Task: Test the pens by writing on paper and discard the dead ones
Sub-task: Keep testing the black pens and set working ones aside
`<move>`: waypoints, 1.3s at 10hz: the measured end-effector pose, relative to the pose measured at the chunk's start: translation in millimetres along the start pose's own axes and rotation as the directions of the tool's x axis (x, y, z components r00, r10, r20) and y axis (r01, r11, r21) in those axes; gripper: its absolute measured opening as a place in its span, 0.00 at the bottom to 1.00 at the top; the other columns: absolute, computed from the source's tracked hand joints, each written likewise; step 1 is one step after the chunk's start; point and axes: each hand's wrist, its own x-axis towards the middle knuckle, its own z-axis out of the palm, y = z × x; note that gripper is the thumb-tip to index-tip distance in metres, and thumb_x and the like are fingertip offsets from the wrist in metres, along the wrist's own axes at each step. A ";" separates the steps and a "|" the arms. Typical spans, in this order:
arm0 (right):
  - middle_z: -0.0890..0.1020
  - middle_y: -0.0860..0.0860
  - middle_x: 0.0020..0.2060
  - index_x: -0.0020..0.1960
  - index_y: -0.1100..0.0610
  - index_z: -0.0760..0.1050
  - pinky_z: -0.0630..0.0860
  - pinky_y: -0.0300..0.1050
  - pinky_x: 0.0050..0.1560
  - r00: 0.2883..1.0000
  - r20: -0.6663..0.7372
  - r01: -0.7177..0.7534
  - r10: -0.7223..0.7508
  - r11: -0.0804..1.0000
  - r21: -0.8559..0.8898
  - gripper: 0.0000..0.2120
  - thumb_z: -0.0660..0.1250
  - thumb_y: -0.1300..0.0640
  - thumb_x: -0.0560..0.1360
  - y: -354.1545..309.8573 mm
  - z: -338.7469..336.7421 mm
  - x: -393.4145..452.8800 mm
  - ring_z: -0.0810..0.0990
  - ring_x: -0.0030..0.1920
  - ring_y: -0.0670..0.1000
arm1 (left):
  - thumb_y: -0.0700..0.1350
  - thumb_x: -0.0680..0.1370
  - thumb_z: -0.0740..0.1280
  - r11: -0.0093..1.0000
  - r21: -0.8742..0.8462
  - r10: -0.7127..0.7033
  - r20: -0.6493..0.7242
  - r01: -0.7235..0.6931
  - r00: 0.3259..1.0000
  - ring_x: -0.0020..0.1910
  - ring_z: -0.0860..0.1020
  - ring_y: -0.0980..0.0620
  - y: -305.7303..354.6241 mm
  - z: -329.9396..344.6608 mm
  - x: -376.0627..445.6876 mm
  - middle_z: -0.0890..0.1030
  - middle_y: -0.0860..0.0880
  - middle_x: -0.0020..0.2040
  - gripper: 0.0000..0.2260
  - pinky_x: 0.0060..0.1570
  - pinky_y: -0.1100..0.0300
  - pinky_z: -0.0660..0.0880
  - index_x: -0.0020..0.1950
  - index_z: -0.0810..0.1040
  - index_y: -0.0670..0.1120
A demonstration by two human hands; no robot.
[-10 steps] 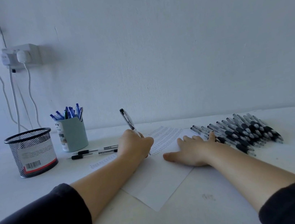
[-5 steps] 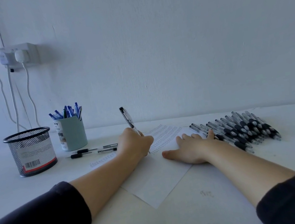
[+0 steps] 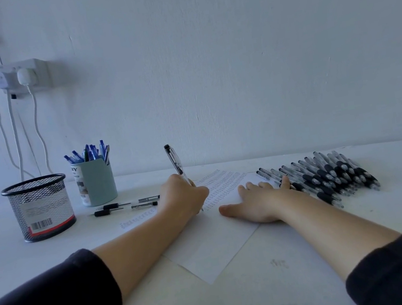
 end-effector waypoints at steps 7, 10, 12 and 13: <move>0.48 0.49 0.78 0.78 0.54 0.45 0.32 0.71 0.68 1.000 0.007 0.000 0.000 1.000 -0.002 0.43 0.44 0.28 0.74 -0.2 -0.9 -0.1 0.44 0.77 0.54 | 0.39 0.67 0.63 1.000 0.011 0.017 0.000 -0.017 1.000 0.29 0.69 0.48 3.0 0.4 -2.3 0.76 0.46 0.28 0.03 0.33 0.61 0.67 0.33 0.72 0.44; 0.48 0.49 0.78 0.78 0.54 0.45 0.32 0.71 0.68 1.000 0.012 -0.003 0.003 1.000 0.000 0.43 0.44 0.27 0.74 -0.1 -0.9 0.6 0.44 0.77 0.54 | 0.38 0.68 0.63 1.000 0.008 0.016 0.034 -0.016 0.999 0.29 0.71 0.49 6.7 -1.2 -6.5 0.76 0.46 0.26 0.07 0.33 0.62 0.68 0.29 0.70 0.44; 0.49 0.49 0.78 0.78 0.54 0.45 0.33 0.70 0.68 1.000 0.010 -0.002 0.002 1.000 0.010 0.42 0.45 0.28 0.74 -1.0 -2.4 -0.3 0.45 0.77 0.53 | 0.38 0.69 0.63 1.000 -0.021 0.011 0.018 -0.011 1.000 0.28 0.72 0.50 6.5 -1.4 -7.0 0.77 0.47 0.26 0.07 0.31 0.64 0.68 0.31 0.70 0.44; 0.49 0.49 0.78 0.78 0.53 0.45 0.33 0.71 0.68 1.000 0.012 -0.006 0.006 1.000 0.008 0.42 0.45 0.28 0.74 -0.8 -2.6 -1.4 0.45 0.77 0.53 | 0.39 0.68 0.63 1.000 0.015 0.026 0.019 -0.026 0.999 0.26 0.70 0.51 5.4 0.1 -5.0 0.75 0.48 0.23 0.07 0.30 0.64 0.67 0.29 0.72 0.44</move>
